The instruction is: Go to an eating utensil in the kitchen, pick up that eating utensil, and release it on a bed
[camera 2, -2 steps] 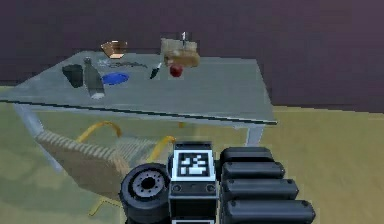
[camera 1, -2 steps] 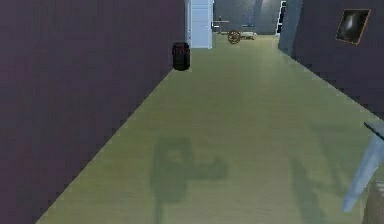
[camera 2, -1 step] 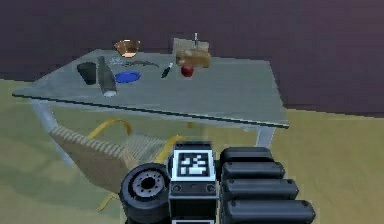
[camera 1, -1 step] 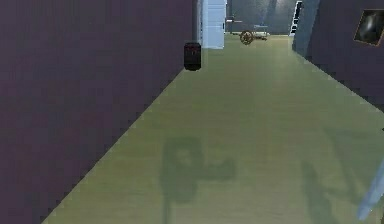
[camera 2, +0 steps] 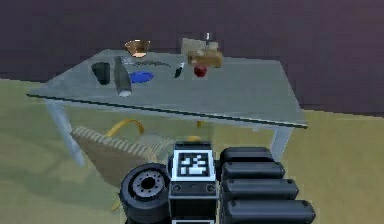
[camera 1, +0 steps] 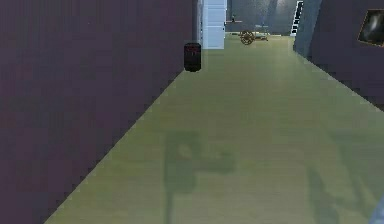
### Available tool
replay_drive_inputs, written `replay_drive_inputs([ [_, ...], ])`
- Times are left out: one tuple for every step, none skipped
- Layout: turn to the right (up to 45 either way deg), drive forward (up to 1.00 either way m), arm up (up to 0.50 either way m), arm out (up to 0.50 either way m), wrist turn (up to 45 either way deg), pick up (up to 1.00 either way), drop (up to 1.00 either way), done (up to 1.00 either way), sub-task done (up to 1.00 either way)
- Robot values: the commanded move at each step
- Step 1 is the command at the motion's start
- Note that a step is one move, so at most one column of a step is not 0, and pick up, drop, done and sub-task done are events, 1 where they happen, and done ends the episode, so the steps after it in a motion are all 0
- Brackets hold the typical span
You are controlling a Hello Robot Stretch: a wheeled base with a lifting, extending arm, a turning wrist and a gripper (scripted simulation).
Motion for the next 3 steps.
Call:
replay_drive_inputs([
  [9.0, 0.0, 0.0, 0.0, 0.0, 0.0, 0.0, 0.0, 0.0],
  [0.0, 1.0, 0.0, 0.0, 0.0, 0.0, 0.0, 0.0, 0.0],
  [0.0, 1.0, 0.0, 0.0, 0.0, 0.0, 0.0, 0.0, 0.0],
])
